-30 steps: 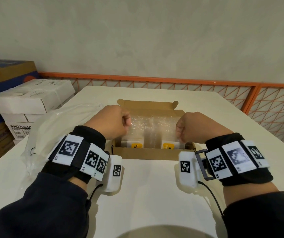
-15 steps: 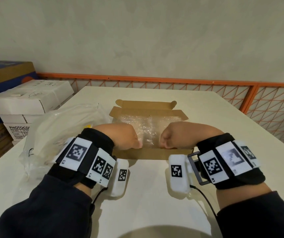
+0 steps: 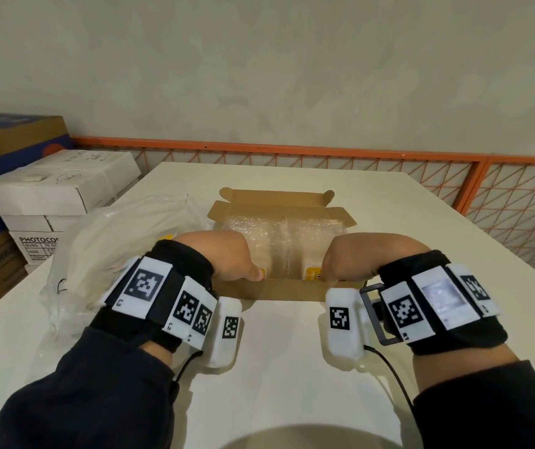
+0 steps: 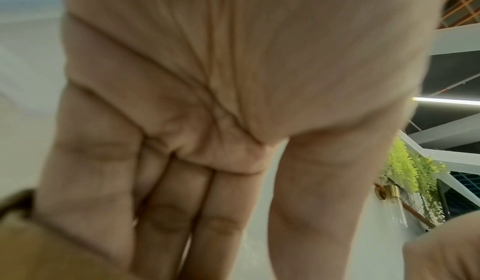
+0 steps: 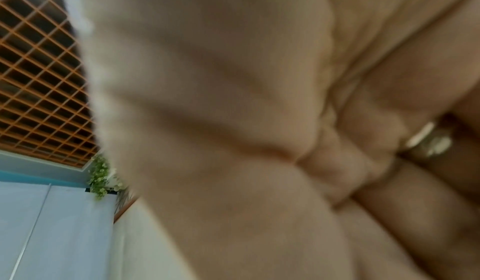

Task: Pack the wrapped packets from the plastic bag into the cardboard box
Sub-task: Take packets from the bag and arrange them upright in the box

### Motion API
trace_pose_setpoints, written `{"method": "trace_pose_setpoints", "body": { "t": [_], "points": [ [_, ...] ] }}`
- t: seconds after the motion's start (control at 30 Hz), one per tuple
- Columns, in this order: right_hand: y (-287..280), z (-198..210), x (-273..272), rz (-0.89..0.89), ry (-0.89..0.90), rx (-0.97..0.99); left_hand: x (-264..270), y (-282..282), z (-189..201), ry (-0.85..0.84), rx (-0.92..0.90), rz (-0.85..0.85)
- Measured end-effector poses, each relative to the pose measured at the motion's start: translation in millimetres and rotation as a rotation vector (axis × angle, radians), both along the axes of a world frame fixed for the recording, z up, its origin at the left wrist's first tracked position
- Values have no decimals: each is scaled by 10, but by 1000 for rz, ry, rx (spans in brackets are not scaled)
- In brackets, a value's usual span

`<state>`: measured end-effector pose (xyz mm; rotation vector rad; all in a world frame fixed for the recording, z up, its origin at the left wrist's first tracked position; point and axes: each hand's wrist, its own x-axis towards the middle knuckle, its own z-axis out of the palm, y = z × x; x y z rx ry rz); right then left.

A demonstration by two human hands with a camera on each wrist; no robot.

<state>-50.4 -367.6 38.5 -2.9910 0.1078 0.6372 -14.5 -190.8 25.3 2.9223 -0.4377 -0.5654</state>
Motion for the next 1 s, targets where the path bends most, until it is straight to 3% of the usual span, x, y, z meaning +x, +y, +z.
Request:
{"method": "trace_pose_setpoints", "body": {
  "t": [0.23, 0.4, 0.5, 0.6, 0.73, 0.87, 1.0],
  "points": [
    [-85, 132, -77, -15, -103, 253, -24, 143, 158, -39, -275, 33],
    [-90, 157, -94, 9, -322, 379, -21, 386, 241, -262, -453, 272],
    [-61, 192, -145, 64, -407, 400, -6, 526, 251, -325, -291, 395],
    [-64, 222, -137, 88, -460, 412, 89, 611, 176, -186, 5, 325],
    [-69, 263, -159, 113, -479, 436, 73, 620, 99, 61, 217, 225],
    [-48, 273, -171, 136, -460, 463, 138, 642, -23, 125, 300, 248],
    [-48, 257, -161, 141, -446, 462, 233, 714, -150, 42, 321, 314]
  ]
}}
